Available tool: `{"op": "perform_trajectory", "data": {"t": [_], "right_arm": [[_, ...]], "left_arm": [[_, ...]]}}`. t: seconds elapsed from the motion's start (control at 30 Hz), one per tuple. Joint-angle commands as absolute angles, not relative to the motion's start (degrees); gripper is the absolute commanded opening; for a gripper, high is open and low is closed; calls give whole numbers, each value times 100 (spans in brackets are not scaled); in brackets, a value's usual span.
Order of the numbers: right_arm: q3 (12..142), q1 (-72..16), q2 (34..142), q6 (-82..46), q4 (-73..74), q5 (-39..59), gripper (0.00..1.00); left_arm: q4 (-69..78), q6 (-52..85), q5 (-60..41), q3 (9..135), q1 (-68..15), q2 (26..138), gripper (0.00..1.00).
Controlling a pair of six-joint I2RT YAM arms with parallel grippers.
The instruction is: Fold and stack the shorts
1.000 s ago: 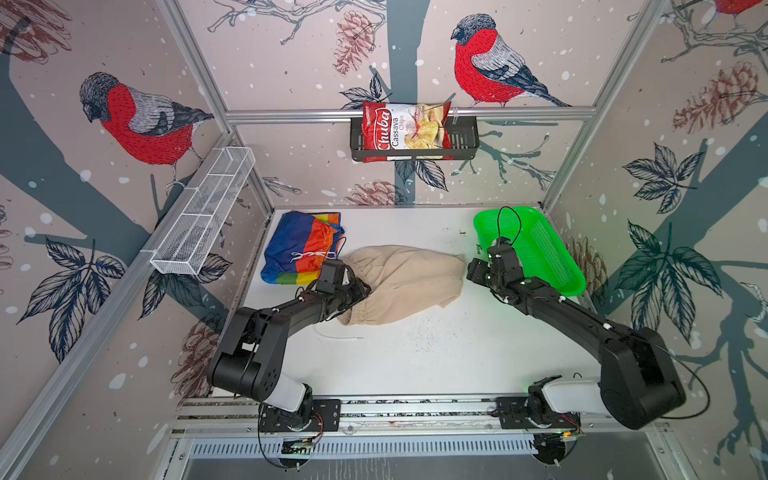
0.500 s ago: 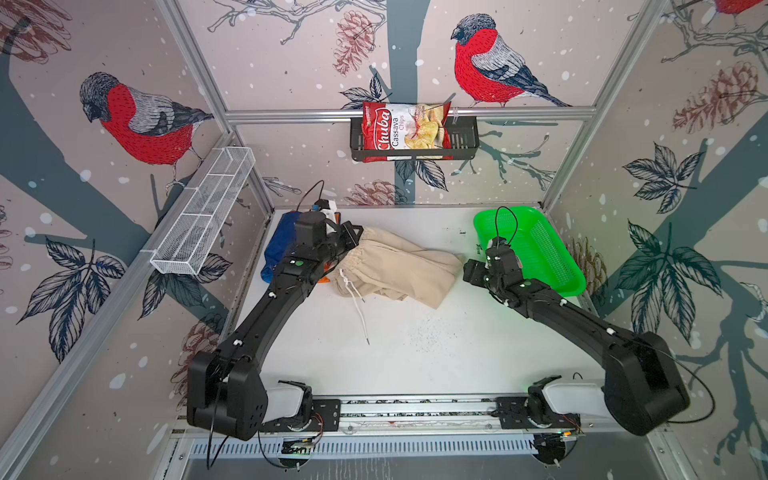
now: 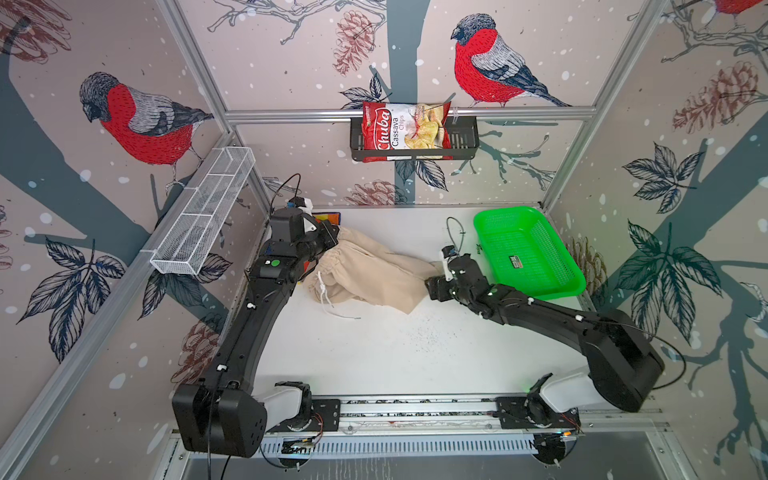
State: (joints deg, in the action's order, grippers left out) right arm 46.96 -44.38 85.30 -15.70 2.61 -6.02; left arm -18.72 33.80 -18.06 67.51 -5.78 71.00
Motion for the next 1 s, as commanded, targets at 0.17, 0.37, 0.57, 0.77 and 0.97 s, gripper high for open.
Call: {"op": "perform_trajectory", "data": {"t": [0.17, 0.37, 0.57, 0.77, 0.97], "right_arm": [[5647, -4676, 9738, -606, 587, -1215, 84], [6526, -4510, 10569, -171, 503, -1214, 58], [7123, -3582, 10120, -128, -132, -1163, 1], [9241, -2725, 9917, -307, -1177, -1301, 0], [10405, -2732, 9303, -209, -910, -2156, 0]], "left_arm": [[-2048, 3223, -2120, 7133, -554, 7233, 0], [-2222, 3204, -2320, 7537, -545, 7384, 0], [-2062, 3274, -2397, 8377, -519, 7800, 0], [-1334, 3871, -2980, 9873, -523, 8850, 0], [-1239, 4141, -3774, 11614, -545, 9657, 0]]}}
